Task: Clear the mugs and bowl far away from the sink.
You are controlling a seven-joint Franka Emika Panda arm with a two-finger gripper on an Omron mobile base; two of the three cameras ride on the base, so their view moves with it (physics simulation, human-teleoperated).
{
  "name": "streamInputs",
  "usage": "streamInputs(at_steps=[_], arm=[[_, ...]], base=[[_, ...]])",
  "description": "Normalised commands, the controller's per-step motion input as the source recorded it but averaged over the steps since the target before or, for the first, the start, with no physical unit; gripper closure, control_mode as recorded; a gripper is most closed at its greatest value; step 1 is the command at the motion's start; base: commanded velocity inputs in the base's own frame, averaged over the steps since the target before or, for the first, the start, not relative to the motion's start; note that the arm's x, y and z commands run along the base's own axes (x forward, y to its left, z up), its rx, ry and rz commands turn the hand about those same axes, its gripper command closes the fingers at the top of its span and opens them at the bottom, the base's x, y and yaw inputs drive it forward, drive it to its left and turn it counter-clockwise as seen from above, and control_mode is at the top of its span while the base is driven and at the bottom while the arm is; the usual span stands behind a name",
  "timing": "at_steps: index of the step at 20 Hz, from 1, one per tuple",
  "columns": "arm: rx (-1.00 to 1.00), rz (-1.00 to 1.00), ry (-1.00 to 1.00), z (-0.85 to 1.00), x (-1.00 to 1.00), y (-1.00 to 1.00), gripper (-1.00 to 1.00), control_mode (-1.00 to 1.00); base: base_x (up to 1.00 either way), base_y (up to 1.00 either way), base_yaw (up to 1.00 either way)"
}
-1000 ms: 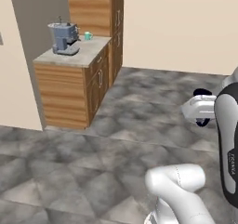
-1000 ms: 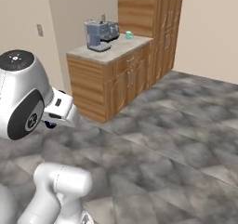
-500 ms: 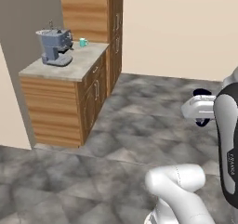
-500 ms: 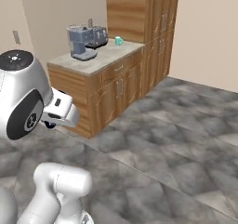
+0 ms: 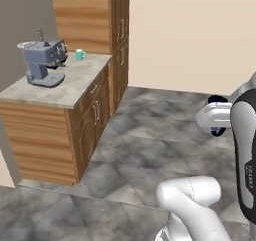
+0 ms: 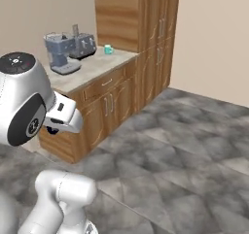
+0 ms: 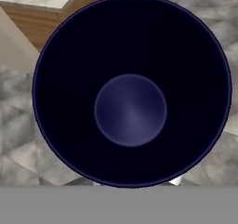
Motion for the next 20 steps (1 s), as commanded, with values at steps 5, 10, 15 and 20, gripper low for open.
streamInputs(at_steps=[5, 10, 15, 20], arm=[[0.00, 0.00, 0.00, 0.00, 0.00, 0.00, 1.00, 1.00], [0.00, 0.00, 0.00, 0.00, 0.00, 0.00, 1.00, 1.00], [0.00, 0.00, 0.00, 0.00, 0.00, 0.00, 1.00, 1.00], [0.00, 0.00, 0.00, 0.00, 0.00, 0.00, 1.00, 1.00]], base=[[1.00, -0.11, 0.01], [1.00, -0.03, 0.12], [1.00, -0.04, 0.15], [1.00, -0.20, 0.61]])
